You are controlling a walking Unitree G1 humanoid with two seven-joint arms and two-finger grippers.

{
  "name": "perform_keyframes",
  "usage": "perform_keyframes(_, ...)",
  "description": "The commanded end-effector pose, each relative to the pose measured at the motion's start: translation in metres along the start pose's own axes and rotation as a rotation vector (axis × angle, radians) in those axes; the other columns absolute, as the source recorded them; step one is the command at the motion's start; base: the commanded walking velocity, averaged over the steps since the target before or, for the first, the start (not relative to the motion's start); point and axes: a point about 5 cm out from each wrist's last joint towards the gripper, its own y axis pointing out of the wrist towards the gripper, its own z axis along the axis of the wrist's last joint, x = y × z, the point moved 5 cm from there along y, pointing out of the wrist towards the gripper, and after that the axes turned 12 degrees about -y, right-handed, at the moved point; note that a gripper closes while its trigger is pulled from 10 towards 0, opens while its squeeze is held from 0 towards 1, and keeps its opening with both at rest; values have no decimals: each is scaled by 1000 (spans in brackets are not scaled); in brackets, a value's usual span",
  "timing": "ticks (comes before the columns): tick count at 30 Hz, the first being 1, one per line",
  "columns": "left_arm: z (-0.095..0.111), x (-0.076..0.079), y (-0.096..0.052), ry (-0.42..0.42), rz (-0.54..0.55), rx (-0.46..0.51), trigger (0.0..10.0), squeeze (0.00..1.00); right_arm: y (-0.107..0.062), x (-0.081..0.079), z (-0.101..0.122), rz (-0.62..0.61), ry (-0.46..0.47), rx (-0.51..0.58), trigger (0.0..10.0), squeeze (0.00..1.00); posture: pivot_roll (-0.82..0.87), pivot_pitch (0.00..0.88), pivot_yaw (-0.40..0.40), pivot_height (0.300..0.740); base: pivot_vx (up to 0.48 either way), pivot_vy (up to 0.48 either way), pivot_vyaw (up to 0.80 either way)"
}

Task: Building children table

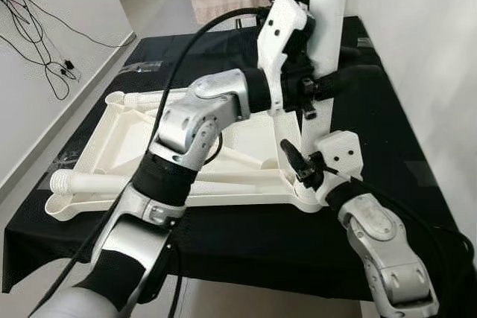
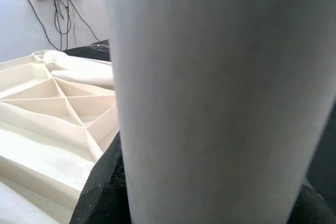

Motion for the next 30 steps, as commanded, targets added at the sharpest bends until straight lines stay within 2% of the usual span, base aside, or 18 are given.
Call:
perform_keyframes(1, -4, -17, -7, 8, 91, -15, 0, 0, -5, -46, -34, 187, 87, -133, 10000, 0, -30, 94, 122, 740, 0, 0, 0)
perform_keyframes(3, -4, -18, -8, 7, 94, -13, 0, 0, -4, -46, -34, 188, 99, -135, 10000, 0, -29, 93, 121, 740, 0, 0, 0)
perform_keyframes(5, -2, -22, -9, 4, 105, 0, 0, 0, 2, -35, -33, 171, 100, -131, 10000, 0, -30, 88, 119, 740, 0, 0, 0)
perform_keyframes(6, -2, -22, -9, 4, 105, 0, 0, 0, 2, -35, -33, 171, 100, -131, 10000, 0, -30, 88, 119, 740, 0, 0, 0)
perform_keyframes(7, -1, -23, -9, 1, 110, 10, 0, 0, 6, -25, -35, 158, 85, -138, 10000, 216, -30, 85, 117, 740, 0, 0, 0)
perform_keyframes(8, -1, -23, -9, 1, 110, 10, 0, 0, 6, -25, -35, 158, 85, -138, 10000, 216, -30, 85, 117, 740, 0, 0, 0)
perform_keyframes(9, 1, -25, -9, -1, 115, 18, 0, 0, 9, -19, -34, 161, 86, -130, 10000, 1000, -30, 85, 116, 740, 0, 0, 0)
perform_keyframes(12, 3, -26, -9, -4, 118, 26, 0, 0, 12, -14, -34, 183, 74, -129, 10000, 1000, -29, 83, 115, 740, 0, 0, 0)
perform_keyframes(14, 4, -26, -9, -7, 118, 32, 0, 0, 15, -10, -32, 232, 53, -119, 10000, 1000, -30, 82, 114, 740, 0, 0, 0)
perform_keyframes(16, 5, -24, -8, -20, 114, 44, 0, 0, 22, -3, -25, 344, 15, -94, 10000, 1000, -31, 85, 110, 740, 0, 0, 0)
perform_keyframes(19, 5, -23, -7, -26, 109, 47, 0, 0, 25, -1, -23, 394, -4, -84, 10000, 1000, -30, 87, 108, 740, 0, 0, 0)
perform_keyframes(20, 4, -21, -6, -34, 100, 50, 0, 0, 28, -1, -20, 440, -4, -73, 10000, 463, -27, 87, 107, 740, 0, 0, 0)
perform_keyframes(21, 3, -18, -5, -41, 83, 48, 0, 0, 31, -1, -16, 483, -9, -52, 10000, 0, -26, 89, 107, 740, 0, 0, 0)
perform_keyframes(26, 2, -13, -3, -53, 52, 46, 0, 0, 37, -2, -6, 545, 7, -4, 10000, 0, -31, 90, 110, 740, 0, 0, 0)
perform_keyframes(29, 0, -7, -1, -65, 13, 41, 0, 0, 44, -1, 9, 630, 32, 85, 10000, 0, -30, 92, 111, 740, 0, 0, 0)
perform_keyframes(30, 0, -7, -1, -65, 13, 41, 0, 0, 44, -1, 9, 630, 32, 85, 10000, 0, -30, 92, 111, 740, 0, 0, 0)
